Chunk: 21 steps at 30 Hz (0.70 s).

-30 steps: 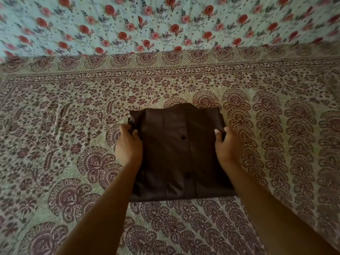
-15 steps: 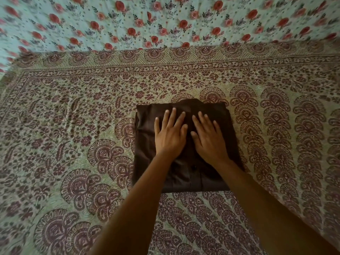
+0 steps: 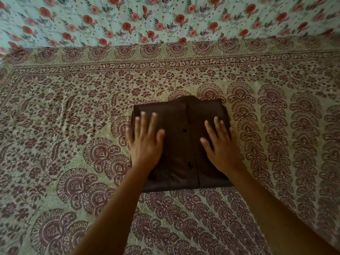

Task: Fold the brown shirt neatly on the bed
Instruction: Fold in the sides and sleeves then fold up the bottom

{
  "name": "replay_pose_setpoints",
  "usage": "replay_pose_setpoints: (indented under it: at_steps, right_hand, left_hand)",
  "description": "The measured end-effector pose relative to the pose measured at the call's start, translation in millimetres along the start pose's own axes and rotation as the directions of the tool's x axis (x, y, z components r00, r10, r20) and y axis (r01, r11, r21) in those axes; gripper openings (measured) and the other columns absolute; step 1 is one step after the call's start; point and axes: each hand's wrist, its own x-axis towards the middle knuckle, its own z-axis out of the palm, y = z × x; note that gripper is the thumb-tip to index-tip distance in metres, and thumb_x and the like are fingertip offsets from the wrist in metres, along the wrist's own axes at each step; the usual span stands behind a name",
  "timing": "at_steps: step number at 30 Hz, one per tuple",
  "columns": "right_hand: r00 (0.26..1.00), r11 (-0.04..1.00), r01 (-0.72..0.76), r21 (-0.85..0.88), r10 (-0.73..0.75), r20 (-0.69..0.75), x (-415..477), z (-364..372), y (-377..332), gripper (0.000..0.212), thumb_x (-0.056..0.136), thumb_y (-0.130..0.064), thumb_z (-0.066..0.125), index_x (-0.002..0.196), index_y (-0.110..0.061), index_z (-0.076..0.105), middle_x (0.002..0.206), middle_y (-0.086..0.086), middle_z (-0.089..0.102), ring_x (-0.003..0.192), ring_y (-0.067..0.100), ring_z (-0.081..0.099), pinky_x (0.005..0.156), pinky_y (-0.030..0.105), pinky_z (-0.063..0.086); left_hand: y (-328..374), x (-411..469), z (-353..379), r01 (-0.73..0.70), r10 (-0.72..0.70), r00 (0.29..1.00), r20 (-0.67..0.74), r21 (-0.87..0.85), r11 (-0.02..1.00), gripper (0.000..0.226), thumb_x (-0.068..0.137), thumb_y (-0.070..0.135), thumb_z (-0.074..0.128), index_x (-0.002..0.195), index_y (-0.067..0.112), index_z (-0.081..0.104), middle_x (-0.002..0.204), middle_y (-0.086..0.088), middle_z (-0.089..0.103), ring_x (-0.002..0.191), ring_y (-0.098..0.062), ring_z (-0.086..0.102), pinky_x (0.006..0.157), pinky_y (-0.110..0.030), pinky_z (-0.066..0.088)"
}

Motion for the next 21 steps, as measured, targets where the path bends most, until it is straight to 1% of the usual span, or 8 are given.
replay_pose_setpoints:
  at_steps: [3,6,9,11,14,16,19,21]
  right_hand:
    - [0.999,0.999,-0.025,-0.047,0.027,0.045,-18,4,14,0.074,0.087,-0.065,0.002,0.148,-0.025,0.012,0.157,0.007,0.006,0.145,0.024,0.005,0.117,0.044,0.004]
    - [0.988,0.989,-0.150,0.011,0.149,0.051,-21,-2,20,0.068,0.093,-0.056,0.021,0.149,-0.019,0.008,0.157,0.013,0.007,0.145,0.029,0.007,0.117,0.043,0.008]
    - [0.962,0.959,-0.260,0.116,0.267,-0.055,-22,-10,14,0.066,0.094,-0.037,0.045,0.145,-0.002,0.022,0.147,0.021,0.032,0.135,0.035,0.031,0.109,0.044,0.029]
    - [0.916,0.904,-0.359,0.231,0.389,-0.099,-25,-14,8,0.066,0.090,-0.036,0.054,0.140,0.000,0.031,0.136,0.022,0.043,0.125,0.036,0.040,0.101,0.044,0.037]
    - [0.832,0.746,-0.518,0.418,0.552,0.046,-25,-16,5,0.070,0.083,-0.043,0.062,0.135,-0.004,0.037,0.129,0.018,0.051,0.118,0.035,0.049,0.094,0.044,0.045]
    - [0.784,0.584,-0.579,0.569,0.591,0.190,-20,-21,5,0.064,0.080,-0.041,0.067,0.130,-0.009,0.044,0.124,0.012,0.057,0.113,0.033,0.055,0.093,0.046,0.047]
    - [0.788,0.362,-0.548,0.754,0.525,0.321,-12,-32,2,0.040,0.082,-0.024,0.067,0.120,-0.017,0.056,0.114,0.007,0.064,0.104,0.028,0.060,0.093,0.047,0.049]
    - [0.803,0.288,-0.526,0.801,0.478,0.355,-12,-39,1,0.037,0.085,-0.016,0.063,0.121,-0.018,0.055,0.114,0.008,0.063,0.101,0.027,0.060,0.092,0.045,0.050]
  left_hand:
    - [-16,-37,15,-0.105,0.086,0.987,0.134,0.137,0.985,0.067,0.084,0.064,-0.001,0.147,0.040,0.000,0.159,0.004,-0.006,0.147,-0.016,-0.007,0.116,-0.044,-0.008]
    - [-44,-39,12,0.112,-0.124,0.989,0.083,0.135,0.984,0.060,0.092,0.060,0.007,0.148,0.038,0.003,0.159,0.000,-0.002,0.147,-0.022,0.000,0.117,-0.045,-0.002]
    - [-43,-35,-3,0.312,-0.312,0.949,-0.033,-0.003,0.950,0.048,0.098,0.039,0.031,0.143,0.022,0.031,0.150,-0.012,0.028,0.138,-0.031,0.026,0.113,-0.050,0.021]
    - [-30,-35,-12,0.383,-0.388,0.920,-0.056,-0.085,0.920,0.044,0.097,0.037,0.039,0.133,0.012,0.043,0.135,-0.018,0.042,0.124,-0.034,0.039,0.101,-0.050,0.036]
    - [-15,-32,-21,0.490,-0.487,0.871,0.069,-0.203,0.848,0.057,0.091,0.047,0.049,0.128,0.004,0.043,0.127,-0.023,0.047,0.116,-0.040,0.047,0.091,-0.047,0.042]
    - [-13,-21,-23,0.546,-0.529,0.835,0.151,-0.347,0.763,0.060,0.085,0.045,0.061,0.123,0.002,0.045,0.122,-0.021,0.054,0.110,-0.039,0.054,0.086,-0.041,0.044]
    - [-15,-2,-31,0.607,-0.552,0.775,0.307,-0.604,0.516,0.056,0.076,0.031,0.074,0.118,0.001,0.052,0.115,-0.018,0.063,0.101,-0.033,0.062,0.082,-0.036,0.051]
    - [-16,3,-37,0.609,-0.478,0.778,0.408,-0.675,0.416,0.045,0.078,0.020,0.073,0.116,0.002,0.057,0.111,-0.018,0.065,0.092,-0.031,0.065,0.080,-0.036,0.052]
